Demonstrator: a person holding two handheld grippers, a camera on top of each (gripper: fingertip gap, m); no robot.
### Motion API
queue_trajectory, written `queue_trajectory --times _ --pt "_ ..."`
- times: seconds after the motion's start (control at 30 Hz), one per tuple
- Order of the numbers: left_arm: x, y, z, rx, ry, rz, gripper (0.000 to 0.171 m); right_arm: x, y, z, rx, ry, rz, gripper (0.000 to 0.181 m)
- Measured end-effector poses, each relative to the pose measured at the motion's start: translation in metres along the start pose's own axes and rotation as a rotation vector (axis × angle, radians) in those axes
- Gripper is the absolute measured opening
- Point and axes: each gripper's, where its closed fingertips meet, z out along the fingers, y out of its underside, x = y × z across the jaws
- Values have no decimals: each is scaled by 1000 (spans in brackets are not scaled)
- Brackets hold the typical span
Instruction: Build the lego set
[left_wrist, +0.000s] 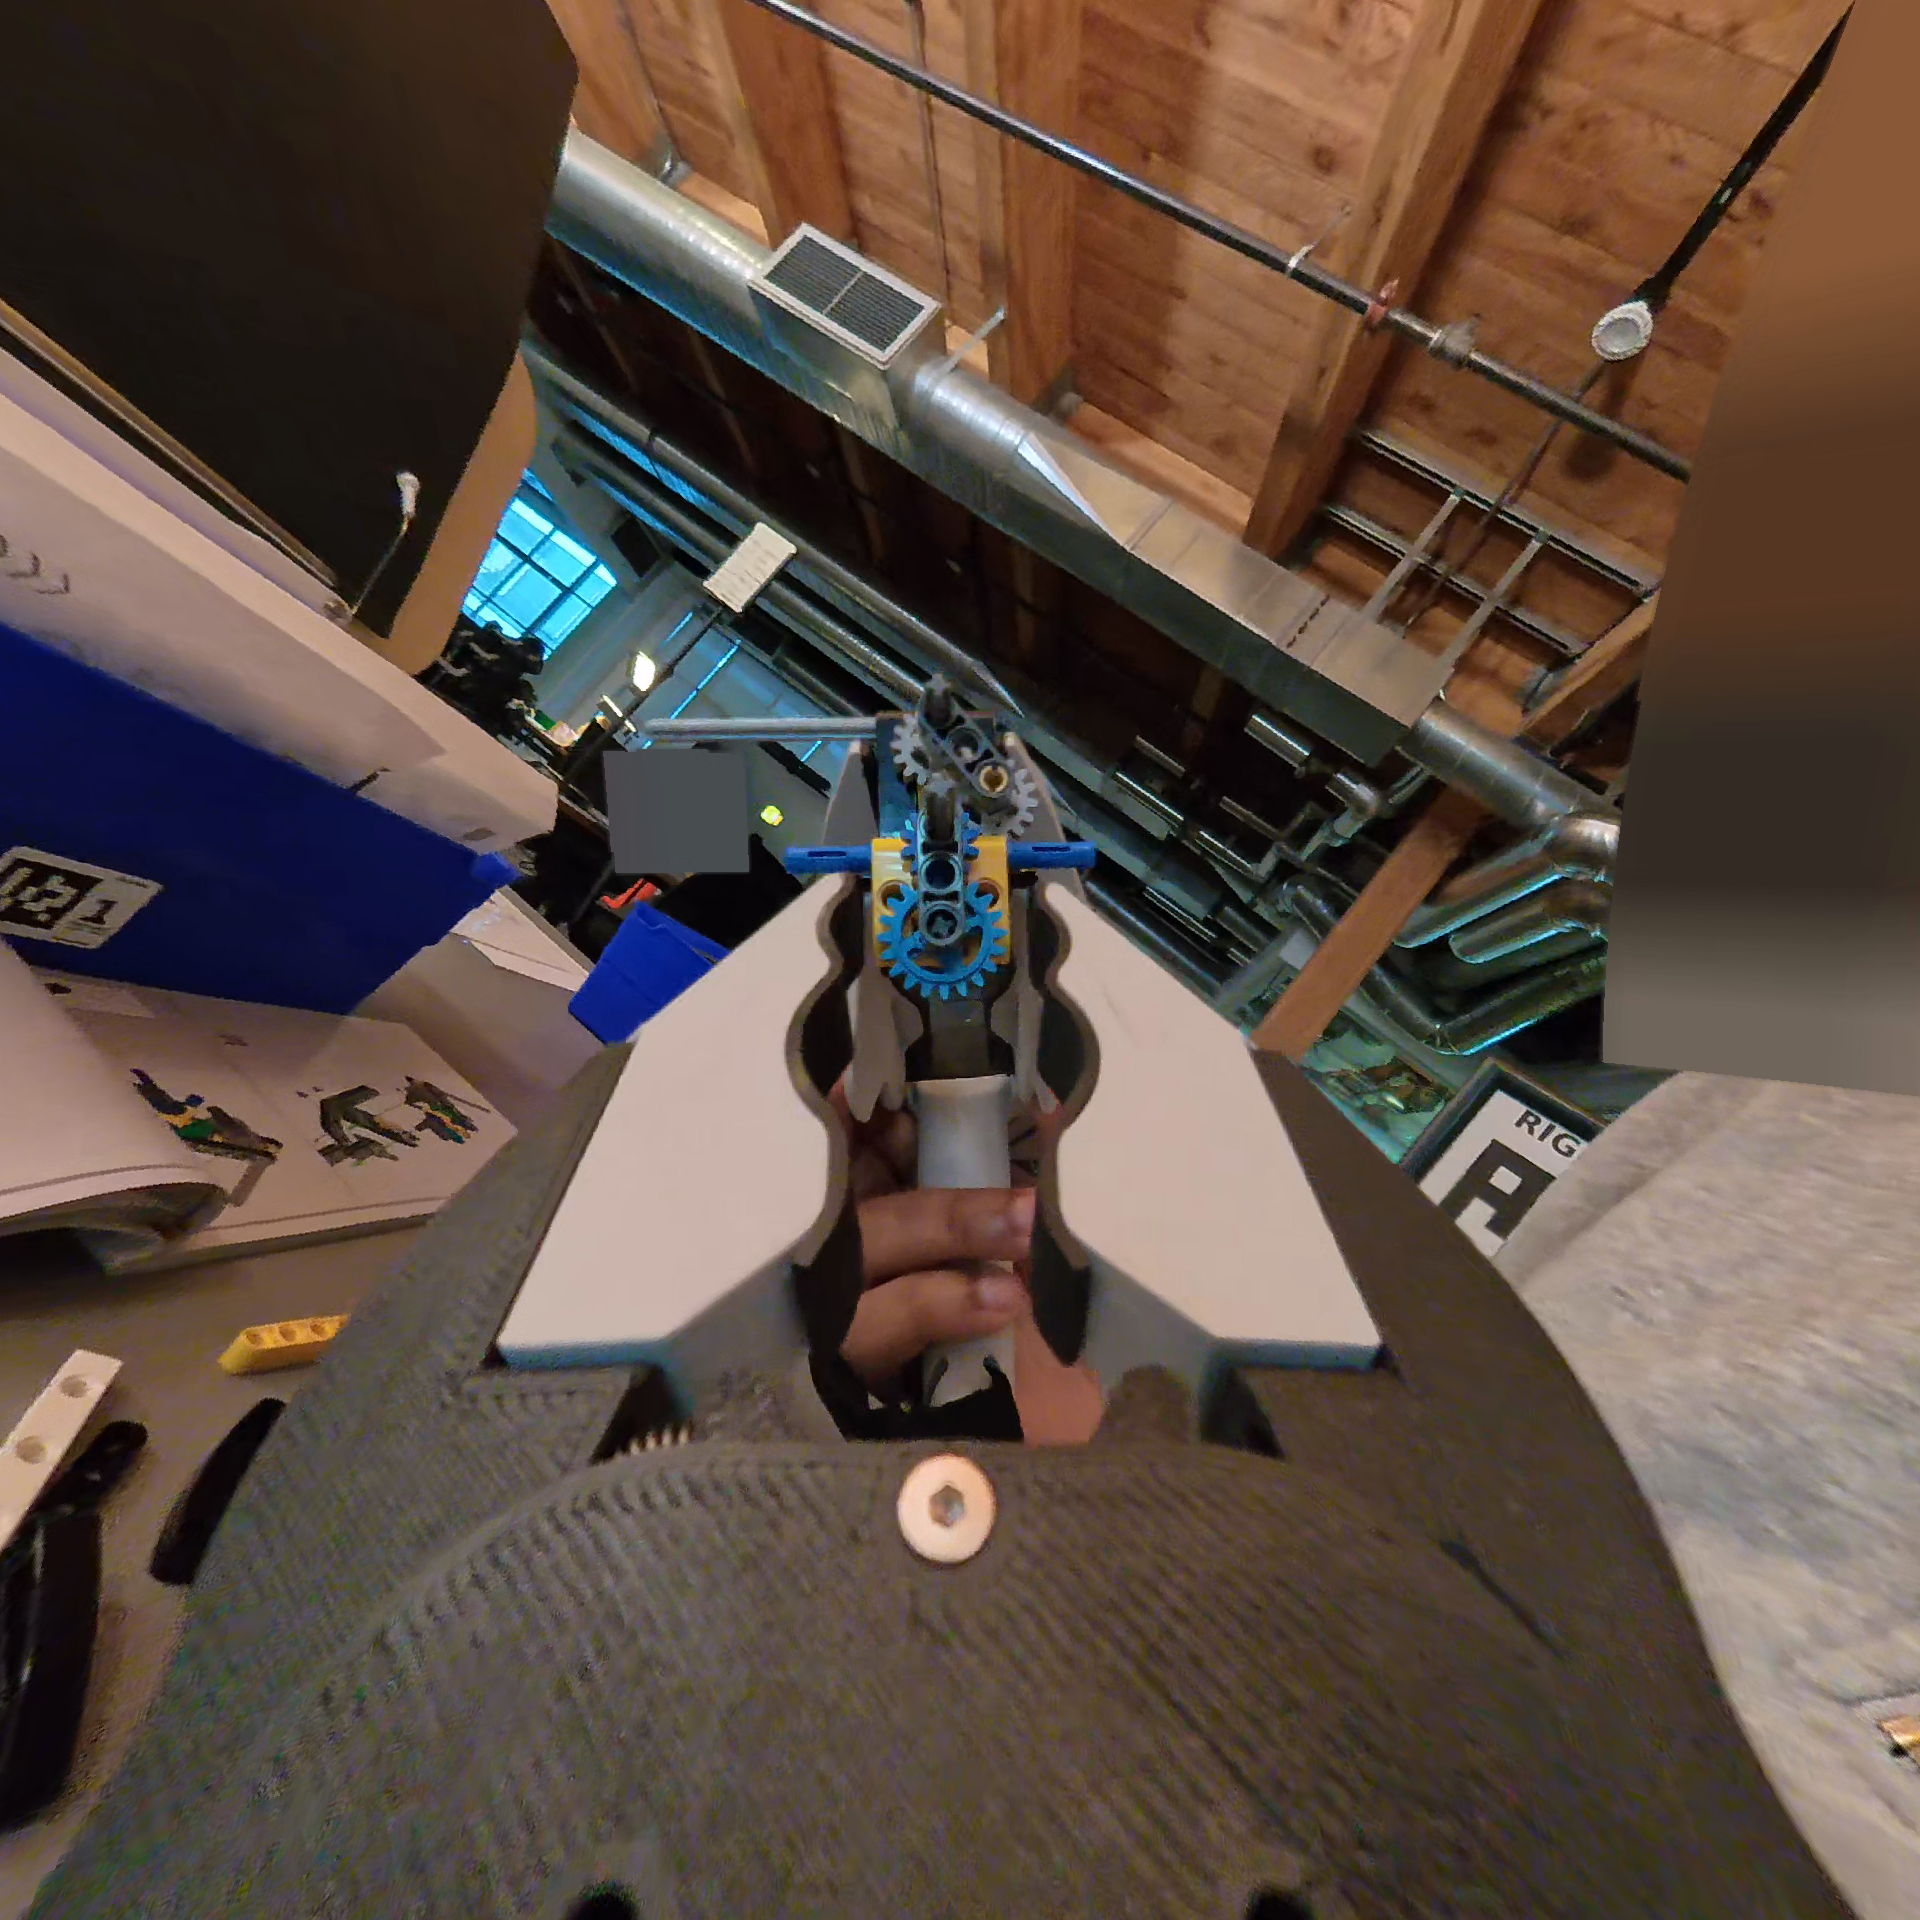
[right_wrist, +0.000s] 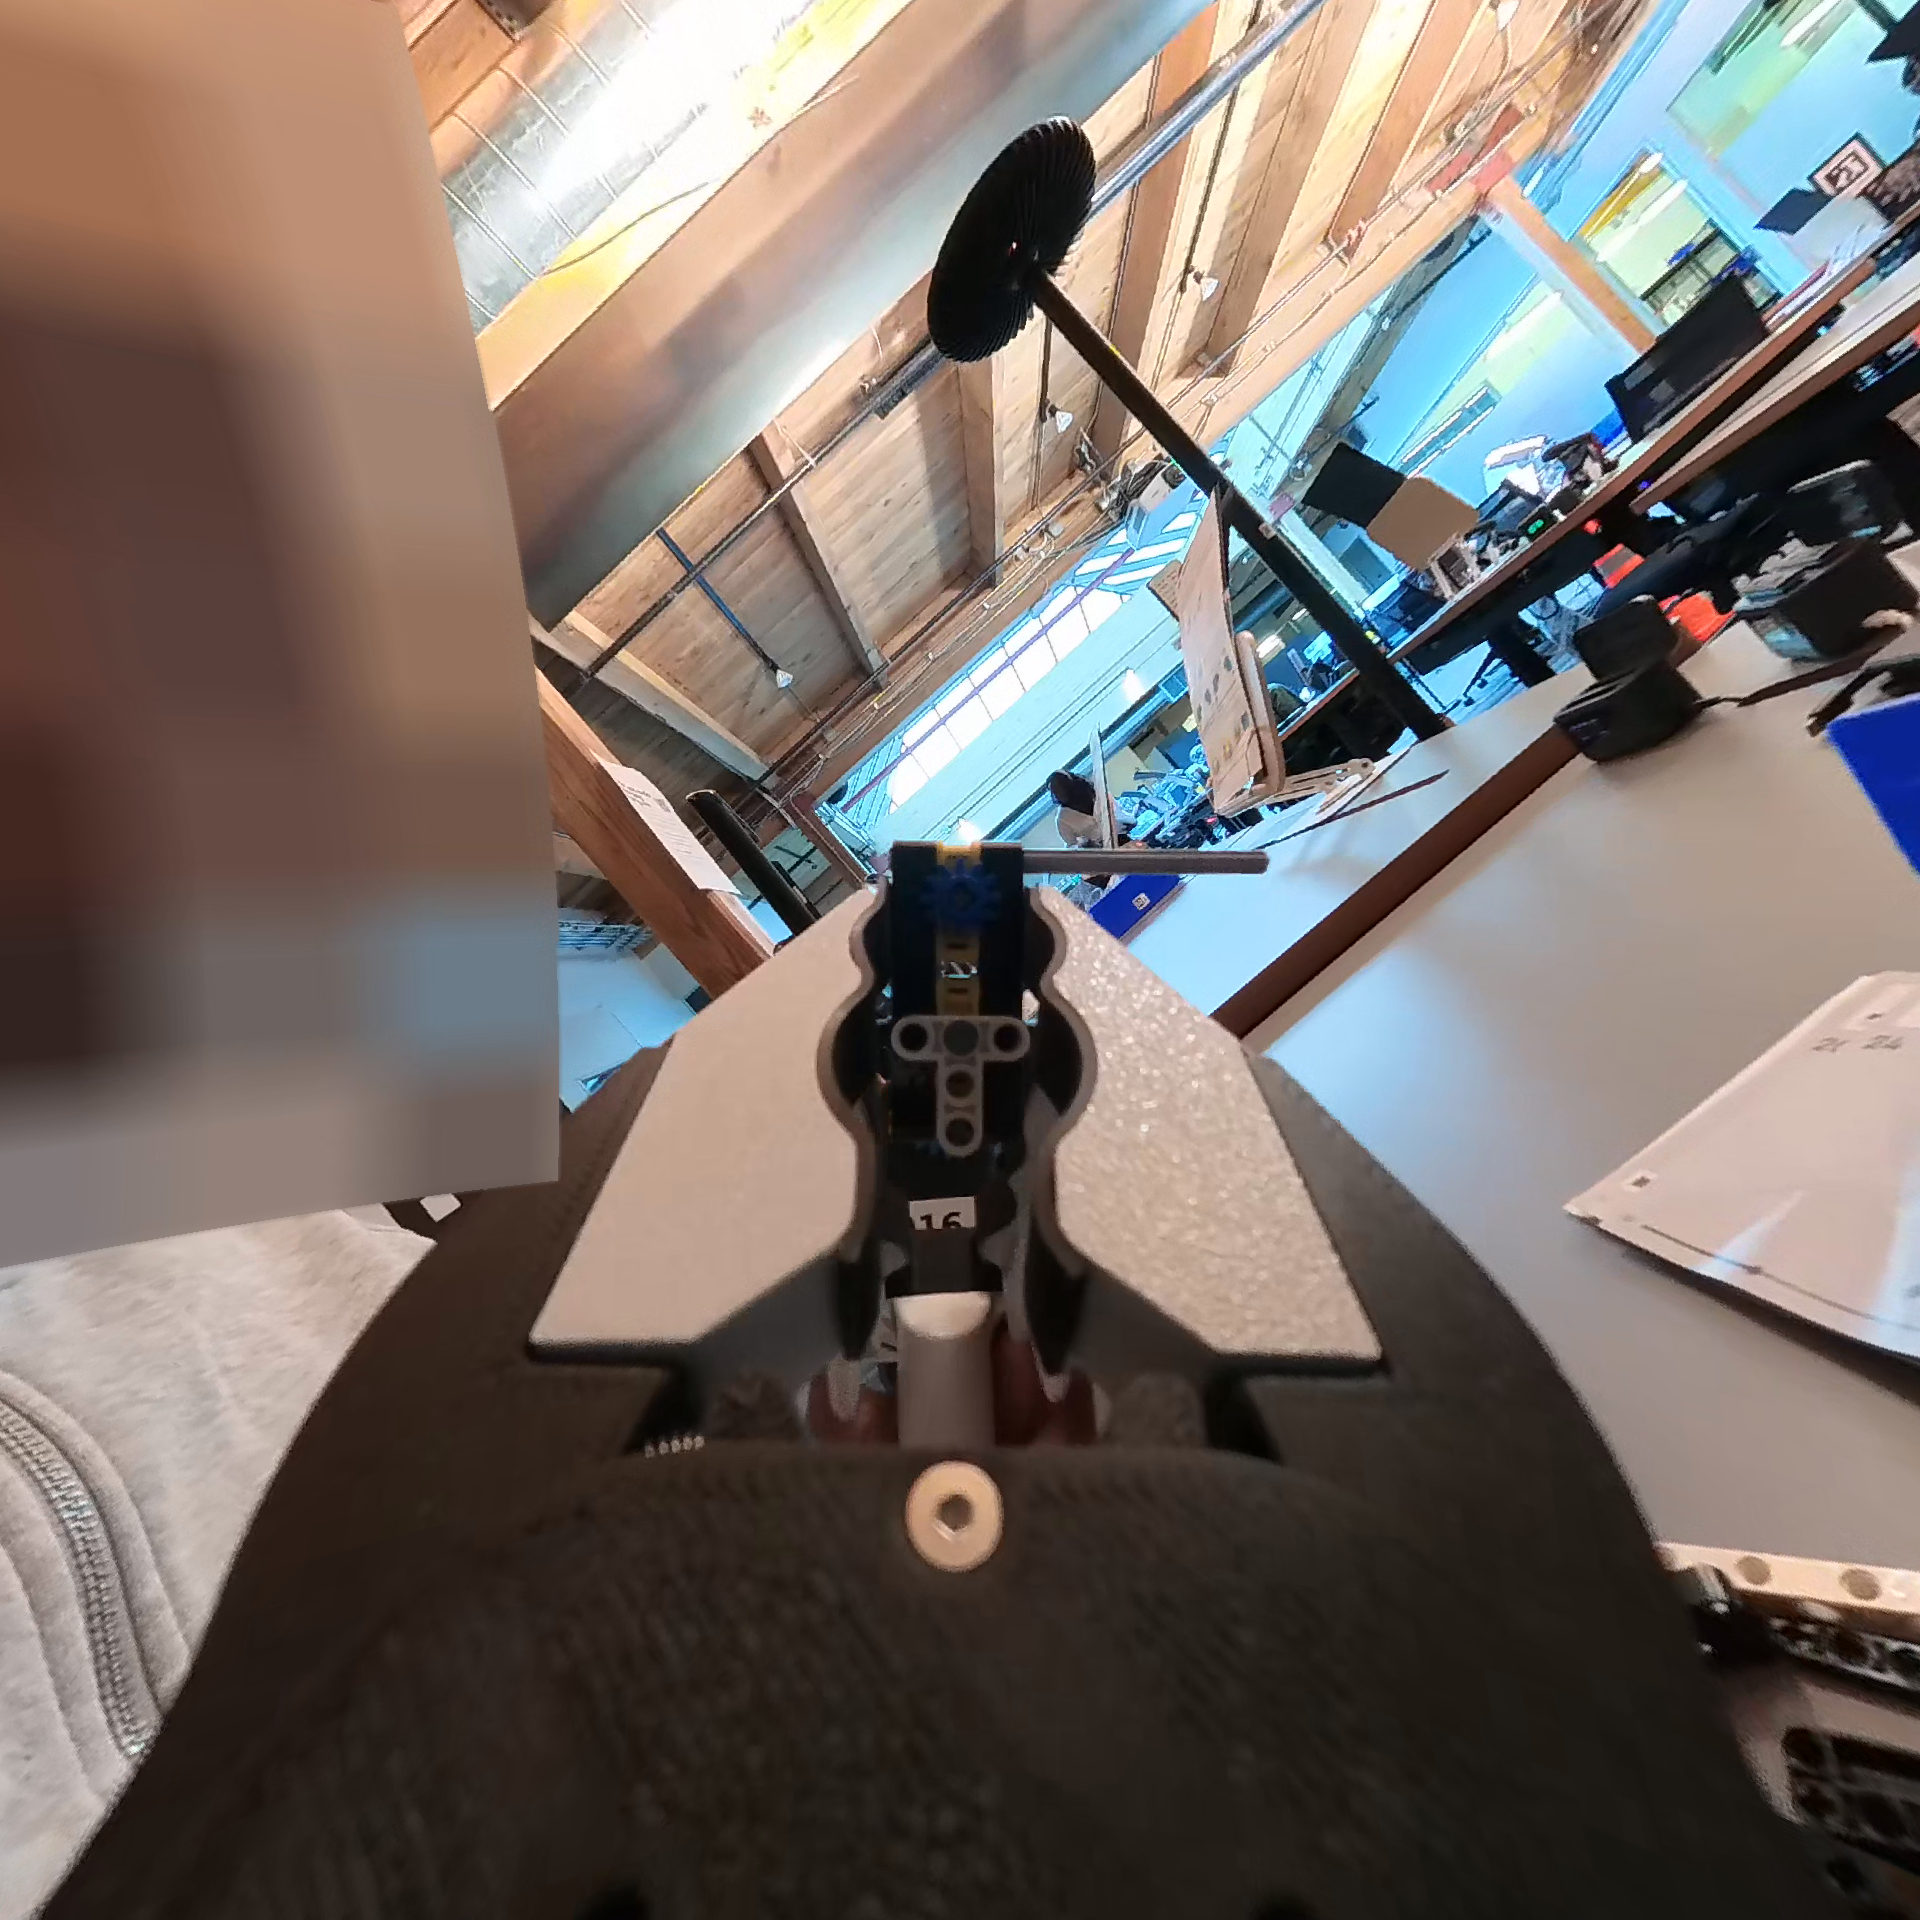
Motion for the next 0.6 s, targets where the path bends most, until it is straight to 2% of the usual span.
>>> queue_trajectory --times 0.07,0.6 --pt "0 -1 -2 3 -2 11 23 0 1 0 0 -3 6 22" --pt "-3 -6 -7 -12 -33 80 23 0 -6 -10 -3 -1 42 31"
